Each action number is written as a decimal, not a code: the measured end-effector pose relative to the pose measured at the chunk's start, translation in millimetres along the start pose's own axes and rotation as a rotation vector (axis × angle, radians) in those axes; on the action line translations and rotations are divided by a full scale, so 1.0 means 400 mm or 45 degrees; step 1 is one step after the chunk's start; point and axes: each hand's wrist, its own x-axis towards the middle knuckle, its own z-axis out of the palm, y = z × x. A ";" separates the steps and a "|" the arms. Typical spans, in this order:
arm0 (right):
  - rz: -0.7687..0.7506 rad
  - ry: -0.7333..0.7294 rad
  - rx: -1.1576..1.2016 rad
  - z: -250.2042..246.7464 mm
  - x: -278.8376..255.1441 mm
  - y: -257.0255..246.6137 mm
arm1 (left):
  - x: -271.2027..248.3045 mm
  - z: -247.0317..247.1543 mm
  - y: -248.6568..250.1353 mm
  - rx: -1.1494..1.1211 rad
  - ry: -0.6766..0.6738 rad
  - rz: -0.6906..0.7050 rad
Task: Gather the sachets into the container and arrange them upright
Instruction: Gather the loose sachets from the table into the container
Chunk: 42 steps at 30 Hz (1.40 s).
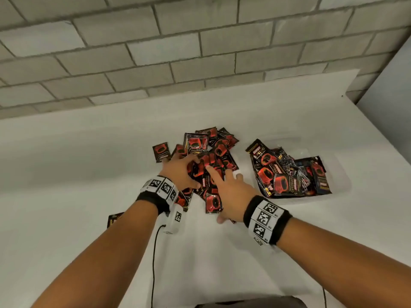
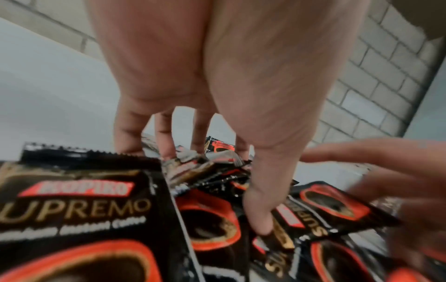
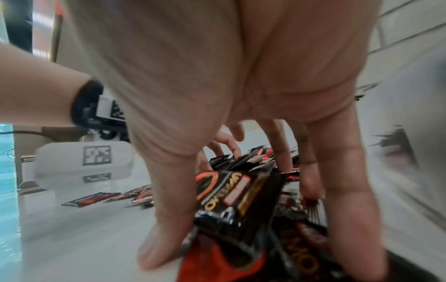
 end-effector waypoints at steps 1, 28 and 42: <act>0.003 0.024 0.022 -0.002 0.012 0.001 | -0.001 0.006 0.000 -0.041 0.021 0.027; -0.001 0.261 0.101 -0.080 0.044 0.000 | -0.080 -0.152 -0.072 -0.990 0.499 0.042; 0.071 0.799 0.733 -0.274 -0.172 0.217 | -0.066 -0.154 -0.029 -0.925 0.443 0.034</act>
